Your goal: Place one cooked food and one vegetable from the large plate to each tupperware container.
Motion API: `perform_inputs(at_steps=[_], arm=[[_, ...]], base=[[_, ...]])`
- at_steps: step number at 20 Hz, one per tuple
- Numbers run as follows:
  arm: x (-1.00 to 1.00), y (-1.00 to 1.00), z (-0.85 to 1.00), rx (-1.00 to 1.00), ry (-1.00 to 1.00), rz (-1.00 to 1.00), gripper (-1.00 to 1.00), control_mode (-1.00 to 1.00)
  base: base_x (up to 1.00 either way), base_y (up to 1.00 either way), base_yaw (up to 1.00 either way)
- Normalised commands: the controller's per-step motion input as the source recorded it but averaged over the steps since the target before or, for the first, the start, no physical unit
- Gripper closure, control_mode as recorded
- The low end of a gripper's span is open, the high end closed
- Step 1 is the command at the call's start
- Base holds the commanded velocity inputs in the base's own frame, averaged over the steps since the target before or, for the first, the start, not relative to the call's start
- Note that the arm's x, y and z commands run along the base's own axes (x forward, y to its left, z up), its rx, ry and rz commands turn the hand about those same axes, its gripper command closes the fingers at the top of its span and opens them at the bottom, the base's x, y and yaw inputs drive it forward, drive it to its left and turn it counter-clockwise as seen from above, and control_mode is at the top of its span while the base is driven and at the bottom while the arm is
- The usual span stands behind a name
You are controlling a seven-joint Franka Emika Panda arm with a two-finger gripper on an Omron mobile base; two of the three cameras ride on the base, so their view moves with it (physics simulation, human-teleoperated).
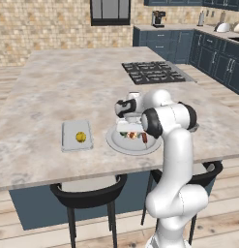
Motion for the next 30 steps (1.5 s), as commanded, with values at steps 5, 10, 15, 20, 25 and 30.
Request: perform_inputs(at_steps=[5, 10, 15, 20, 25, 30], arm=[[0.0, 0.12, 0.0, 0.0, 0.0, 0.0, 1.0, -1.0], [-0.37, 0.06, 0.51, 0.0, -0.06, 0.01, 1.0, -1.0], [-0.22, 0.71, 1.0, 0.0, -0.11, 0.09, 1.0, -1.0], [-0.02, 1.0, 0.65, 0.0, -0.16, 0.19, 1.0, -1.0], [0.11, 1.0, 0.38, -0.05, -0.02, 0.15, 1.0, -1.0], [0.04, 0.95, -0.04, -0.01, 0.0, 0.15, 1.0, -1.0]], base=[[0.0, 0.0, 0.0], [0.0, 0.0, 0.0], [0.0, 0.0, 0.0], [0.0, 0.0, 0.0], [0.0, 0.0, 0.0], [0.0, 0.0, 0.0]])
